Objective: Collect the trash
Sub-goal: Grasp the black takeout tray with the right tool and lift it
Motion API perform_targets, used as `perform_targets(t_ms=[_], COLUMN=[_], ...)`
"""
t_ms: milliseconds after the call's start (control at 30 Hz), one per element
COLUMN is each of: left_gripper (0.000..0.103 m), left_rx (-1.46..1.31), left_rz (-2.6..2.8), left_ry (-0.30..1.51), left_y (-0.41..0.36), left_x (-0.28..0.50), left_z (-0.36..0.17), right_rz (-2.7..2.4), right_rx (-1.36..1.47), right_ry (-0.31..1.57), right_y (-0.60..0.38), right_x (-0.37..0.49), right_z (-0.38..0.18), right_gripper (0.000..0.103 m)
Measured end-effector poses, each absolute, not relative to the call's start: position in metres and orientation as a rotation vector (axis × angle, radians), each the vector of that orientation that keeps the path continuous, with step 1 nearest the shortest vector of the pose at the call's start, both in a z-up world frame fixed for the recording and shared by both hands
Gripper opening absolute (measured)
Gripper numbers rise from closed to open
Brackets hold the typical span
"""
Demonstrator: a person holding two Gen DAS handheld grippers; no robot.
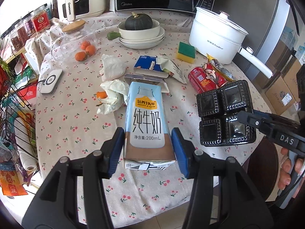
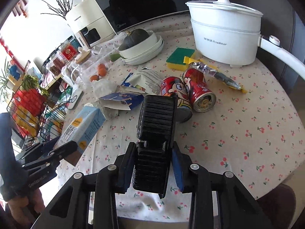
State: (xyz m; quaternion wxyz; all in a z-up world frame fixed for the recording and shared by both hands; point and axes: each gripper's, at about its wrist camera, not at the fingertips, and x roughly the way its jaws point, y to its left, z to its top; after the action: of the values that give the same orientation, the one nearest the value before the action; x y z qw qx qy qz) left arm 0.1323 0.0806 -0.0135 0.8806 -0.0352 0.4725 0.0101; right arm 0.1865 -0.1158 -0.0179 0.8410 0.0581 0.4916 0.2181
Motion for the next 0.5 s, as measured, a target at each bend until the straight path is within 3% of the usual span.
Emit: perform_targets(t_ms=[500], left_gripper=[0.053], left_rx=[-0.105], left_rz=[-0.160], left_ry=[0.973], left_y=[0.013], left_x=[0.105], left_z=[-0.007], right_rz=[0.314], right_rx=[0.147], right_ry=[0.937], right_y=[-0.213], right_x=[0.102], right_z=[0.014], right_gripper=[0.036])
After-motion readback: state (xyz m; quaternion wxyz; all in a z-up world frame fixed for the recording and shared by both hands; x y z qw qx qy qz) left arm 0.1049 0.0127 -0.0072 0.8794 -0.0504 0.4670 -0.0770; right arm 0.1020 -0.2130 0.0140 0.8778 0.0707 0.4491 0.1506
